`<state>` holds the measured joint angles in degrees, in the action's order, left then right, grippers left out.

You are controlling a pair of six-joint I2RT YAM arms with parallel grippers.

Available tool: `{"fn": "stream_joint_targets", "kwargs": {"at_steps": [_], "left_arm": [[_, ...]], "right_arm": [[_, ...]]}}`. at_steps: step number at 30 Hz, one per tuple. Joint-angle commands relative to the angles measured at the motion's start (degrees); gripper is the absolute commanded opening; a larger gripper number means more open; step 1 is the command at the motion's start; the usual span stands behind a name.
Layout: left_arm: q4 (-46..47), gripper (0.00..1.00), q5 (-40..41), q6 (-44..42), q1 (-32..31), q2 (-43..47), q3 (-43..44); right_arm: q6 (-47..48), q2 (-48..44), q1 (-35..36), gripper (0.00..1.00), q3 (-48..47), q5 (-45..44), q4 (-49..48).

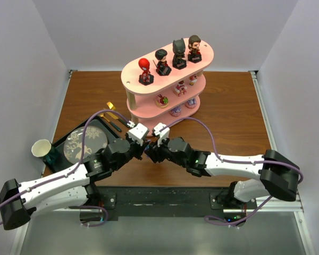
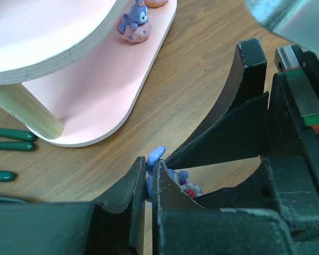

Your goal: Place and organize the plastic toys onto the shelf

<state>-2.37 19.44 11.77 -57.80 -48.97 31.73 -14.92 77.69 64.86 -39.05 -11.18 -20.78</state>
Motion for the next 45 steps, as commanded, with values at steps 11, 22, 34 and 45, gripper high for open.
{"fn": "stream_joint_targets", "kwargs": {"at_steps": [11,22,34,45], "left_arm": [[3.3,0.00,5.3,3.3,-1.4,-0.6,3.3],[3.2,0.00,6.7,4.2,-1.6,-1.4,3.2],[2.7,0.31,6.3,4.5,-1.7,-1.1,3.3],[-3.2,0.82,14.2,6.4,-1.5,7.9,3.5]], "right_arm": [[-2.4,2.2,-0.5,0.47,-2.3,-4.6,-0.2],[-2.9,3.1,-0.5,0.50,-2.5,-2.4,-1.5],[-2.9,3.9,-0.9,0.01,-0.9,-4.7,-4.6],[-2.7,7.6,-11.1,0.00,9.0,0.3,-27.8]]}}
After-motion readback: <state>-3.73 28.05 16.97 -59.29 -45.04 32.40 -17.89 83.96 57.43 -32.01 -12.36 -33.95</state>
